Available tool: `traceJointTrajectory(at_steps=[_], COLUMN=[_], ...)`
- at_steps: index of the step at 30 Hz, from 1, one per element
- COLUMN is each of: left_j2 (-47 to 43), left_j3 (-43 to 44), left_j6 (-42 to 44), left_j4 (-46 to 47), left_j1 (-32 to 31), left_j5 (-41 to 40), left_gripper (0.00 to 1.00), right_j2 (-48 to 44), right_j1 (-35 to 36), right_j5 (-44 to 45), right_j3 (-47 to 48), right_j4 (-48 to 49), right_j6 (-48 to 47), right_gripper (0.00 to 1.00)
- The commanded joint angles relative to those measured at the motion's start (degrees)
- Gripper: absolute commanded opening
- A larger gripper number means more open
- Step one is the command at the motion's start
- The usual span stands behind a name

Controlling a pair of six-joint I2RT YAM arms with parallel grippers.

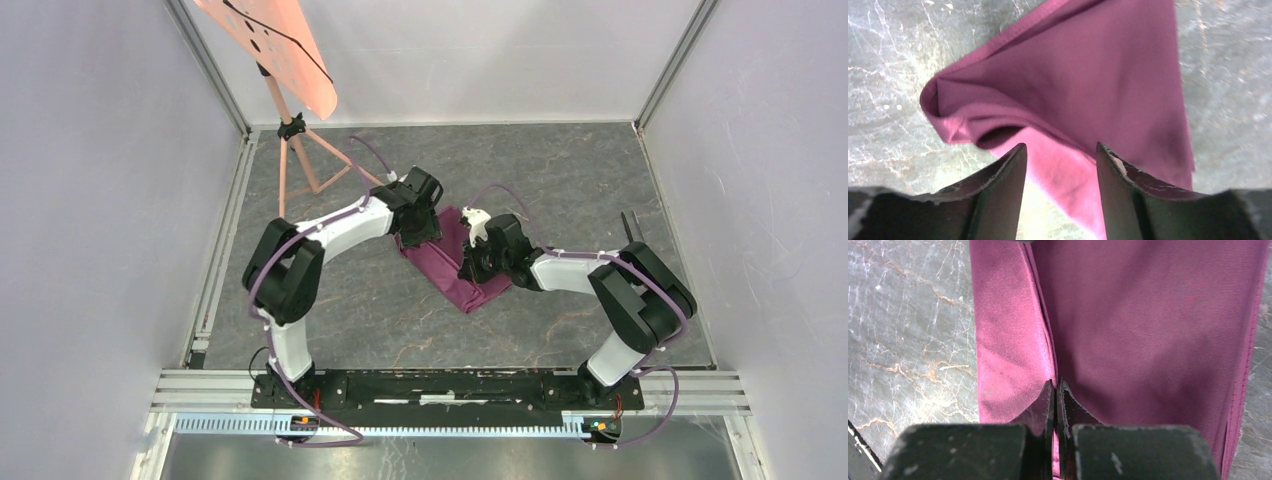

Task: Fold the napkin into a case and place the utensils inside
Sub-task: Fold the lower triangle-folded napkin at the center of the board.

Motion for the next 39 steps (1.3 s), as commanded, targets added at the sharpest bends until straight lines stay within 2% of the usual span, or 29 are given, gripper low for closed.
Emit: traceJointTrajectory(at_steps=[1, 4, 7, 9, 12, 16, 32, 39], left_j2=[-10.73, -14.47, -17.45, -18.59, -18.50, -15.93, -1.95, 2.35], left_j3=[-5.05, -8.58, -12.96, -15.82, -18.32, -17.92, -8.77, -6.25], left_j6=[5.24, 5.98, 6.02, 5.68, 5.45, 5.85, 6.08, 6.11], left_j4=[6.87, 7.69, 8.79, 10.28, 12.22, 13.51, 20.54, 21.22], left_j1=[0.48, 1.44, 3.77, 6.35, 9.81, 11.32, 11.73, 11.71], left_j5=[5.75, 7.83, 7.69, 8.70, 11.95, 13.67, 18.00, 22.10], left_gripper=[0.64, 0.67, 0.66, 0.56, 0.35, 0.27, 0.19, 0.17], right_j2=[-0.67, -0.79, -0.96, -0.77, -0.32, -0.47, -2.55, -3.12], right_j1=[-0.02, -0.01, 0.01, 0.01, 0.02, 0.01, 0.01, -0.15], right_j5=[5.51, 7.26, 8.20, 7.99, 7.44, 6.82, 3.49, 3.52], right_j3=[-0.76, -0.43, -0.23, -0.08, 0.08, 0.03, -0.52, 0.38], right_j4=[1.39, 0.40, 0.16, 0.00, 0.12, 0.32, -0.28, -2.29], right_j6=[1.13, 1.81, 2.77, 3.11, 3.26, 3.25, 2.64, 1.50], right_gripper=[0.00, 0.00, 0.00, 0.00, 0.00, 0.00, 0.02, 0.16])
